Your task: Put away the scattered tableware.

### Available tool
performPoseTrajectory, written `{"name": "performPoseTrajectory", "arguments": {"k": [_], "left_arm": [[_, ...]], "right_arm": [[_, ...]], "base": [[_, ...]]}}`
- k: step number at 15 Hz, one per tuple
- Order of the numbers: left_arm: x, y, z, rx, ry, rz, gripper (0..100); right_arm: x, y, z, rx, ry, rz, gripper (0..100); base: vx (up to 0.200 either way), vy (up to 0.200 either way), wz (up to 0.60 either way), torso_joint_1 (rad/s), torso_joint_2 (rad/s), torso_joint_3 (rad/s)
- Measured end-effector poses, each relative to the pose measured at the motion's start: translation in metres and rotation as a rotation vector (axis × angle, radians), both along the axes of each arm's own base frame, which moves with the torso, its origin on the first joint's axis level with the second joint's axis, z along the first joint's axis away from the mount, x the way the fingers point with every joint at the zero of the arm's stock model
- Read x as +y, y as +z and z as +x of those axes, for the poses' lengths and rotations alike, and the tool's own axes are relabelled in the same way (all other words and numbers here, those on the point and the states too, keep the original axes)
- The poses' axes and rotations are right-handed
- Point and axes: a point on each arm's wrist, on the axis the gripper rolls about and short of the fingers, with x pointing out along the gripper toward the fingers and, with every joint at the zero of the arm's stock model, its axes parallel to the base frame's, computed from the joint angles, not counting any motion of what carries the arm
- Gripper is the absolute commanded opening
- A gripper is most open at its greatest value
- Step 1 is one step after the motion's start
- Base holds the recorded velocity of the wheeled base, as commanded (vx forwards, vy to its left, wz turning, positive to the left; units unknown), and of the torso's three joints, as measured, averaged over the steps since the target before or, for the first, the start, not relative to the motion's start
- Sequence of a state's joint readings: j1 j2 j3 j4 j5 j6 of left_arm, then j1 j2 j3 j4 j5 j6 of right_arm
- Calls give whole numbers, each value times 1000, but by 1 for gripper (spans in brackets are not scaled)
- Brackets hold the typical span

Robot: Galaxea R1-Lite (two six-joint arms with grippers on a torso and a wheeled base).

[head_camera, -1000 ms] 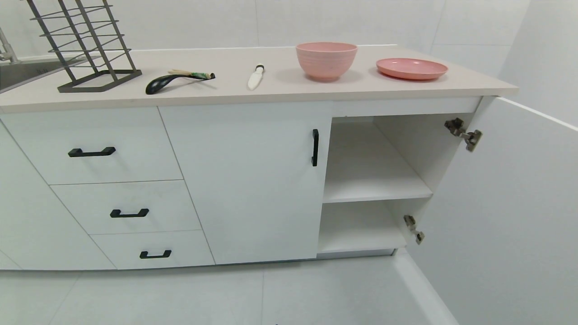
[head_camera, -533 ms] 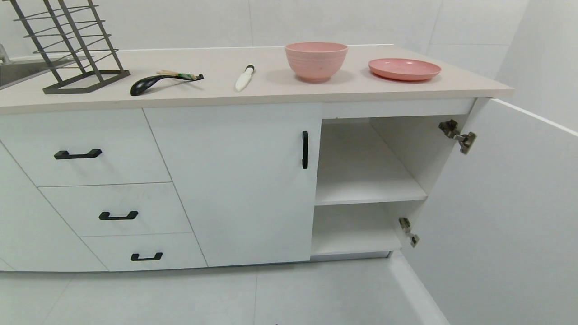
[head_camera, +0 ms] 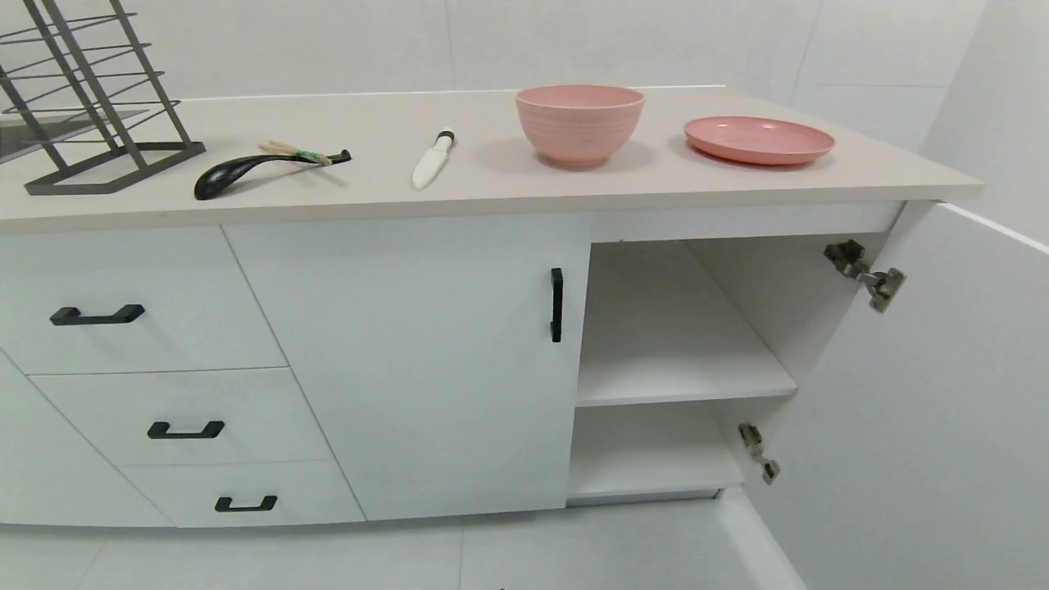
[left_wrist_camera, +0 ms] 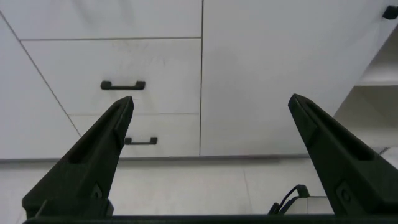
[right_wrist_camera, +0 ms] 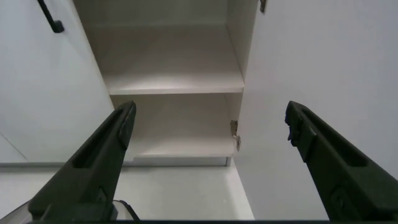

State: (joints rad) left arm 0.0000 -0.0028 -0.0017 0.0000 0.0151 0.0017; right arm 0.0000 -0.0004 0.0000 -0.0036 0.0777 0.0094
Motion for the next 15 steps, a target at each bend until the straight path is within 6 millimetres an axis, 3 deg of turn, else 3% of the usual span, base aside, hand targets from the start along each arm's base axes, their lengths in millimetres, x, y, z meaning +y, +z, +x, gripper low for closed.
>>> {"name": "performPoseTrajectory", "arguments": {"k": [5,9,11,15], "left_arm": [[0,0,0,0,3,-1,100],[0,0,0,2,6,0,100],[0,0,0,1,6,0,100],[0,0,0,1,6,0,100]], "right_arm": [[0,0,0,0,0,0,100],[0,0,0,-1,0,0,100],[0,0,0,0,0,0,100],[0,0,0,0,0,0,100]], "base": [[200,-40,0,0,2,3],[0,0,0,0,0,0],[0,0,-600,5,-5,7],[0,0,0,176,-83,-66]]}}
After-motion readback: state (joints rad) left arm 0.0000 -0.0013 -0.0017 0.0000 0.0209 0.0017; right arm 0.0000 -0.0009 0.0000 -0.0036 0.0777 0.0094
